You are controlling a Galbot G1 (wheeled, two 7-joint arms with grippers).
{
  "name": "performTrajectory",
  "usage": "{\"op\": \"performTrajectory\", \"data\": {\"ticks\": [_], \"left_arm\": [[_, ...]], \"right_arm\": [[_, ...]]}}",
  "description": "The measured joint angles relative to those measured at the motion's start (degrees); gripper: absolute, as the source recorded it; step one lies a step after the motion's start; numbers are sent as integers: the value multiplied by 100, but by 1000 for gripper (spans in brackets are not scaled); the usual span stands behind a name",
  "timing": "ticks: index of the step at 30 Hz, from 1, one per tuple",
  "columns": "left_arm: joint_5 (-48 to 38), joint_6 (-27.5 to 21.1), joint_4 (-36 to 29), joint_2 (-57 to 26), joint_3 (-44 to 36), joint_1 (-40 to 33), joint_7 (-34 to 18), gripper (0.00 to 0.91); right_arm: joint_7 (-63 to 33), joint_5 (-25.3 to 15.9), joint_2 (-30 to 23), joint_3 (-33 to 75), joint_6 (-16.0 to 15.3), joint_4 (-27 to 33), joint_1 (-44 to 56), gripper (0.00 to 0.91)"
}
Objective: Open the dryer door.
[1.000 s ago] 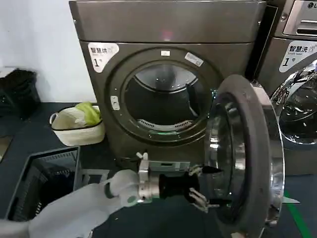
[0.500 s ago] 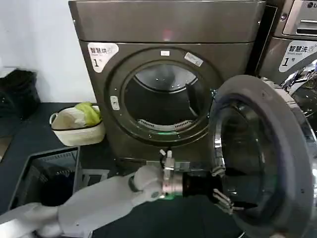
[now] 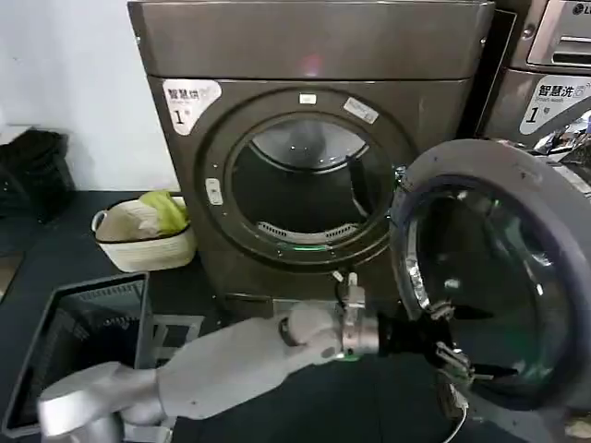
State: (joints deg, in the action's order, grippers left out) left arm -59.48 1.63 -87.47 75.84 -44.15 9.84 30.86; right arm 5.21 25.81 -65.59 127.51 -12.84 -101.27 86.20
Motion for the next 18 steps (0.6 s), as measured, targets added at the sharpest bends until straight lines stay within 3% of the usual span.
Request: {"op": "performTrajectory", "data": {"ticks": [10,18], "left_arm": [[267,102,751,648,11,-125,-81,907],[293,122,1183,1060,17,-212,-126,907]], "right_arm": [[-185,2,138,300,-269,23,83,907],[-182,-40,191,382,-272,122,77,907]]}}
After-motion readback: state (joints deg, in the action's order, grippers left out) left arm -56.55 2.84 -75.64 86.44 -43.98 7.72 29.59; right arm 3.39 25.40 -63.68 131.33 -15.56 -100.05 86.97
